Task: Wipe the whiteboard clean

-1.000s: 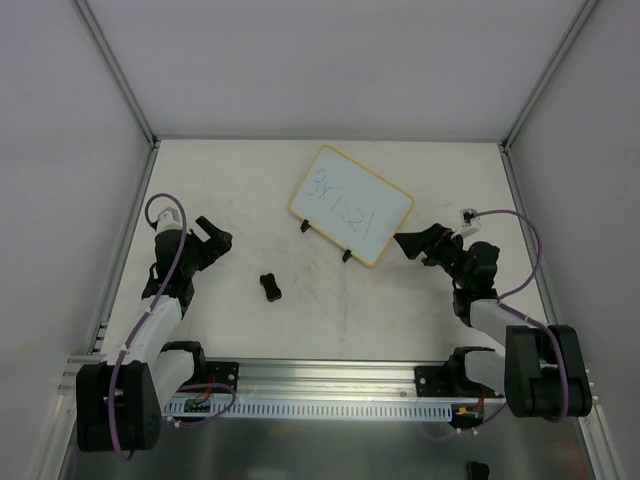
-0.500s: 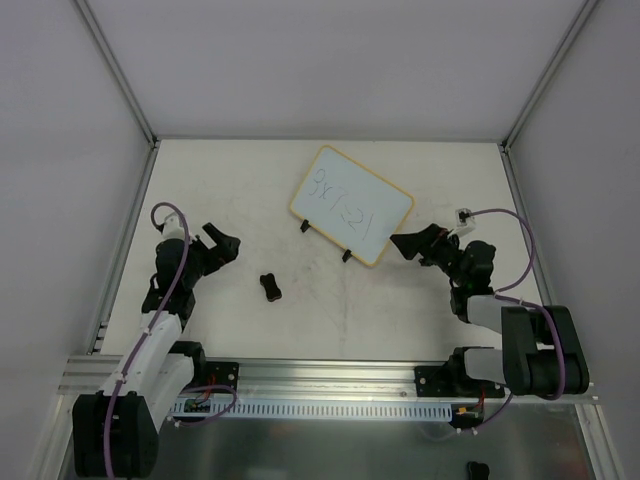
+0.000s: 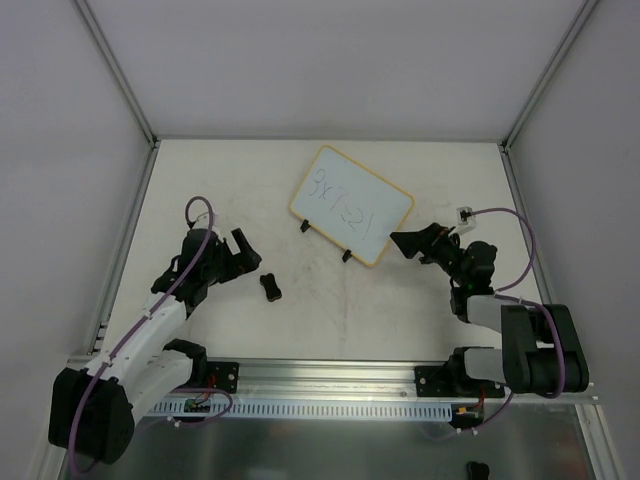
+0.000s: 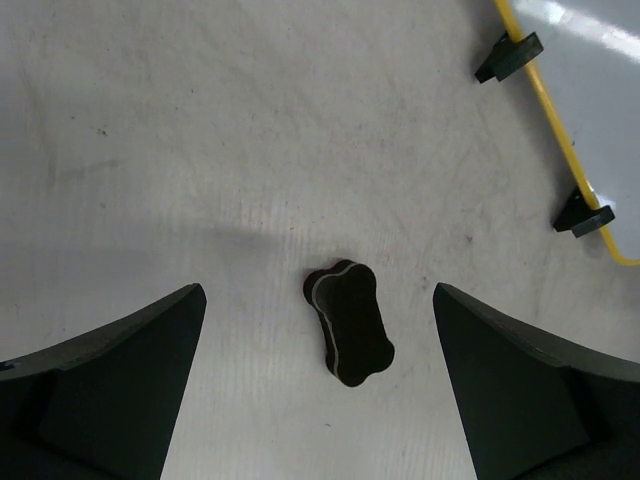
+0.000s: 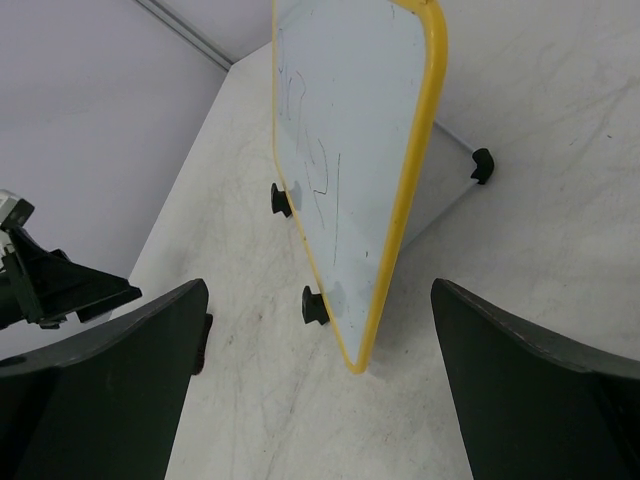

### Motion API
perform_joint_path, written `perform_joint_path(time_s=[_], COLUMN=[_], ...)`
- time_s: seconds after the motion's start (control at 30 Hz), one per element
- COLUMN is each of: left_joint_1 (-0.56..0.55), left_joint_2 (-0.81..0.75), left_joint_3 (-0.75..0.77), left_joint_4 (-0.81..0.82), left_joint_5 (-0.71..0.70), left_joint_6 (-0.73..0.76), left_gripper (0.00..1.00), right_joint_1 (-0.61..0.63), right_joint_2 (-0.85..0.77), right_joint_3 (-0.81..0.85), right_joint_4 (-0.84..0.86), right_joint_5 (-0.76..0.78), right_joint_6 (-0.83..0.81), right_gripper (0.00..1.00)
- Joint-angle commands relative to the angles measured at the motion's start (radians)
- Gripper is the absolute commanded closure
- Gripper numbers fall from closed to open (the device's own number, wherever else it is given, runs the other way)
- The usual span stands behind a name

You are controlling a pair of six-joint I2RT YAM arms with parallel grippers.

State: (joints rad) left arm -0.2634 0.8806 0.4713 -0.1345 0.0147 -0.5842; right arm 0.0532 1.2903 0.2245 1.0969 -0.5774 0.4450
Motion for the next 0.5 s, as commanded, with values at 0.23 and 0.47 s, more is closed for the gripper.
perform_joint_path(time_s=[0.23, 0.47], left_joint_1=[-0.207, -0.307], left_joint_2=[0.084, 0.178], left_joint_3=[0.044, 0.082], left_joint_4=[-0.134, -0.142], left_joint_5=[-0.09, -0.148], left_joint_6=[-0.083, -0.149], left_gripper=[0.01, 0.01], right_joint_1=[0.008, 0.008], right_joint_2=[0.0, 0.012], right_joint_3=[0.015, 0.016], right_joint_4=[0.139, 0.17], right_joint_5=[-0.062, -0.078], right_joint_6=[0.055, 0.077], right_gripper=[0.01, 0.01])
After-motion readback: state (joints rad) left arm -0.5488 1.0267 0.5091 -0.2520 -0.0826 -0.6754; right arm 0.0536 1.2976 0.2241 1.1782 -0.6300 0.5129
